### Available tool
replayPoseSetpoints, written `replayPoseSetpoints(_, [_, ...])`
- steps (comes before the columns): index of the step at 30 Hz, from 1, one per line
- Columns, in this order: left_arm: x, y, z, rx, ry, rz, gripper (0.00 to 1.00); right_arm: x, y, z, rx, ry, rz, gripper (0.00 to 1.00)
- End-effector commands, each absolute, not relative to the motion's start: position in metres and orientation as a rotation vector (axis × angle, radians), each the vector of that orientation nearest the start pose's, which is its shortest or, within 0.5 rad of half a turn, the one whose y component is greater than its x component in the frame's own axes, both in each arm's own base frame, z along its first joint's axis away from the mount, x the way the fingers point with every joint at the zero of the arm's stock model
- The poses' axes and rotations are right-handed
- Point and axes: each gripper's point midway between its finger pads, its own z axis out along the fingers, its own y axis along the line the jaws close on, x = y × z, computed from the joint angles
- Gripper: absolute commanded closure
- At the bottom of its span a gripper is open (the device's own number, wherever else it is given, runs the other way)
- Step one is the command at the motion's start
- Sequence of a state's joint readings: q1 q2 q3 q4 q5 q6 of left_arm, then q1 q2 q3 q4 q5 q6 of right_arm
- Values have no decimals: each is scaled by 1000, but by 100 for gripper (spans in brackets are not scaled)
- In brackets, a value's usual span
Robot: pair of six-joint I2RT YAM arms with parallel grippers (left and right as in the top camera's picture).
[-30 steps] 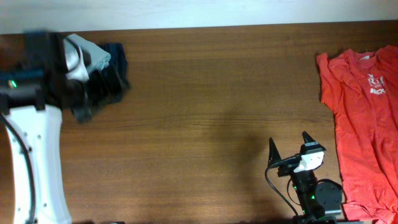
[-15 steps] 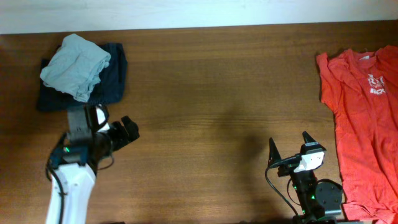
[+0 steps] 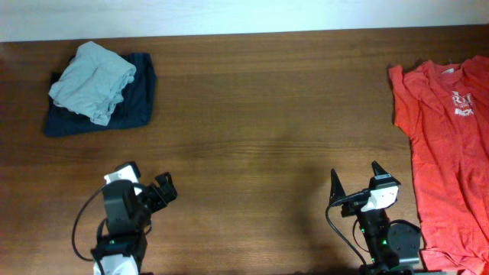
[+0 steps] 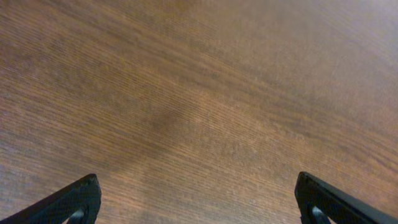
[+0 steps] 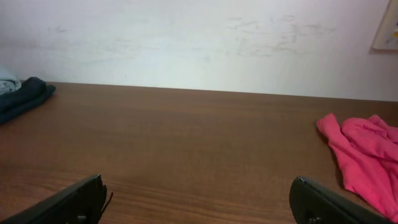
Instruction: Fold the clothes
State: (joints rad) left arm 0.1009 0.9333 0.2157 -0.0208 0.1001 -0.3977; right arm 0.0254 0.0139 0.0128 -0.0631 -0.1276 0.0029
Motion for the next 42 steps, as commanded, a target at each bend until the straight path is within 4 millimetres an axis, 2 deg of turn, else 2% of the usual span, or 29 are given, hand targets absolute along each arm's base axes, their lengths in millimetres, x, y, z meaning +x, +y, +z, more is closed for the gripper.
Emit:
replayPoseSetpoints(1, [261, 13, 39, -515, 2224, -244, 1, 245, 25, 159, -102, 1633, 115, 1])
replayPoseSetpoints(12, [247, 11, 30, -490, 2144, -251, 1, 245, 25, 159, -102, 1633, 115, 1])
replayPoseSetpoints(21, [254, 12, 51, -270, 2084, -147, 1, 245, 25, 159, -102, 1633, 115, 1])
replayPoseSetpoints(24, [259, 12, 73, -129, 2000, -69, 1, 245, 25, 159, -102, 1633, 115, 1])
replayPoseSetpoints(28, [257, 10, 95, -44, 1917, -22, 1, 245, 25, 159, -102, 1633, 115, 1])
replayPoseSetpoints(33, [250, 5, 99, 8, 1900, 21, 1, 245, 25, 159, -102, 1633, 115, 1])
replayPoseSetpoints(42, [250, -7, 113, 73, 1836, 41, 1, 245, 25, 159, -102, 1633, 115, 1])
